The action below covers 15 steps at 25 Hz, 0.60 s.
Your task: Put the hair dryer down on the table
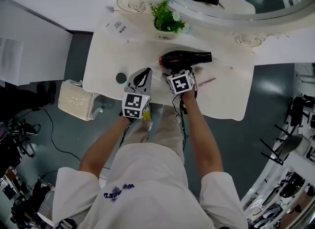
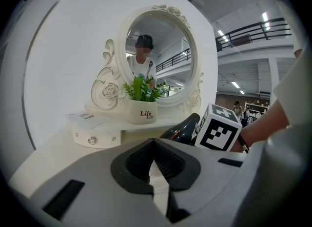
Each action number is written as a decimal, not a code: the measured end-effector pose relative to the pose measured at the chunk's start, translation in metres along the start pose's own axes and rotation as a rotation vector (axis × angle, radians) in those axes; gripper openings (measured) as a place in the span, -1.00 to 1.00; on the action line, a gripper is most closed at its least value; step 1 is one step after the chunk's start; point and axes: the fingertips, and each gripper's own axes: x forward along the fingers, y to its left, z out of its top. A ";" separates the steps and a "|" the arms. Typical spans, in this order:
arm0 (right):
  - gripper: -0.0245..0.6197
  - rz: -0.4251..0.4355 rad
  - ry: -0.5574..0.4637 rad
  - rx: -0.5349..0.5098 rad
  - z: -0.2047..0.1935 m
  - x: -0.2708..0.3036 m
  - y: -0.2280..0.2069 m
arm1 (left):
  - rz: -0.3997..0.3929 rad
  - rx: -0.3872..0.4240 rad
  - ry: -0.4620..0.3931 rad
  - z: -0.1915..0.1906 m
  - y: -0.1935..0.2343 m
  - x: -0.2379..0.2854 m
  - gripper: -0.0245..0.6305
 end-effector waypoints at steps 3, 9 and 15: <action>0.50 0.018 0.011 -0.025 -0.004 -0.001 0.006 | 0.001 0.008 0.010 -0.003 0.001 -0.002 -0.90; 0.49 0.042 0.064 -0.061 -0.005 -0.006 0.002 | 0.002 0.002 -0.006 0.005 -0.001 0.005 -0.90; 0.49 0.033 0.095 -0.043 -0.003 -0.017 0.002 | 0.002 0.005 -0.007 0.009 0.001 0.004 -0.90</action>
